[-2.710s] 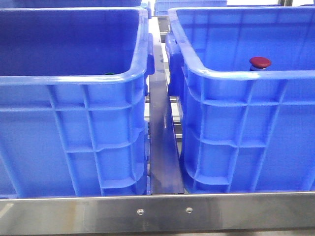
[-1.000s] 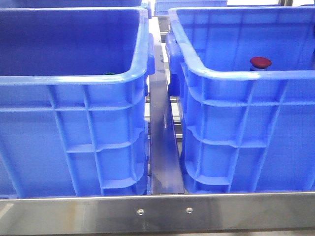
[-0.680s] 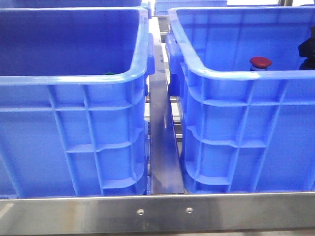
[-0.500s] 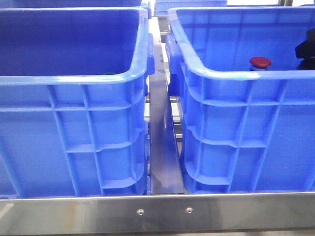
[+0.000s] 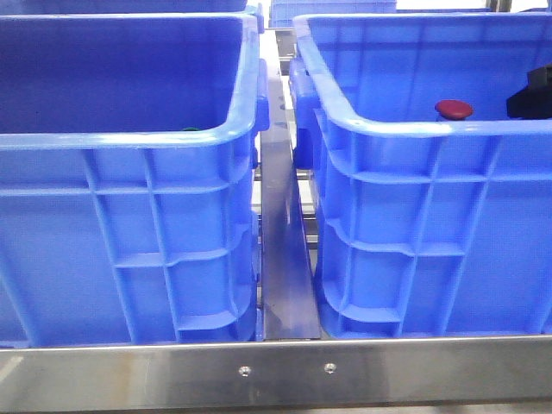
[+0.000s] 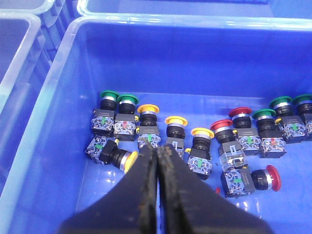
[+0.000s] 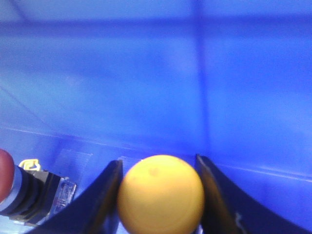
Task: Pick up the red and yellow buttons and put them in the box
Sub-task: 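Carry the yellow button with the right gripper beside the red button and release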
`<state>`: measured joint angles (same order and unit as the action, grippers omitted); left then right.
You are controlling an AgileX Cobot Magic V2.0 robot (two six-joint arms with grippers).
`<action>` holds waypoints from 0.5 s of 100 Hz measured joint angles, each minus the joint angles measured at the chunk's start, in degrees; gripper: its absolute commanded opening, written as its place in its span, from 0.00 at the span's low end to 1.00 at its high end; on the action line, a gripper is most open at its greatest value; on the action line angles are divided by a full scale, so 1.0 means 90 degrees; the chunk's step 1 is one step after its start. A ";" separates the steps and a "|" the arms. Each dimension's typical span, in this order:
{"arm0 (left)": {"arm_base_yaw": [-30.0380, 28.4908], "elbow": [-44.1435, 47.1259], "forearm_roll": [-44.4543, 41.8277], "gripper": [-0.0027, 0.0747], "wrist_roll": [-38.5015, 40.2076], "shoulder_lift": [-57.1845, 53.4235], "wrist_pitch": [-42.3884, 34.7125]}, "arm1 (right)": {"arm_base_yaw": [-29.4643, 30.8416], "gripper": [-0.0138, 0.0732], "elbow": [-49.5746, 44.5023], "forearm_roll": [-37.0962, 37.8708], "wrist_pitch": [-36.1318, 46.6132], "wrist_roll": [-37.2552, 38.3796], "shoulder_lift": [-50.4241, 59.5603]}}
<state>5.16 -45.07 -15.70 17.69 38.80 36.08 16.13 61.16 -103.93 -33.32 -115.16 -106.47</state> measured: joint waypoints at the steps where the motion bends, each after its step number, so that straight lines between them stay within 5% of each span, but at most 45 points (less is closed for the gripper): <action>1: 0.0000 0.0000 0.0000 0.01 0.0000 0.0000 0.0000 | 0.0000 0.63 0.0000 0.0000 0.0000 0.0000 0.0000; 16: 0.0000 0.0000 0.0000 0.01 0.0000 0.0000 0.0000 | 0.0000 0.80 0.0000 0.0049 0.0059 0.0087 0.0054; 50: 0.0000 0.0000 0.0000 0.01 0.0000 0.0000 0.0000 | 0.0000 0.80 -0.0458 0.0058 0.0190 0.0405 0.1460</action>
<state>5.16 -45.07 -15.70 17.69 38.80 36.08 16.13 57.04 -103.41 -31.61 -111.52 -93.32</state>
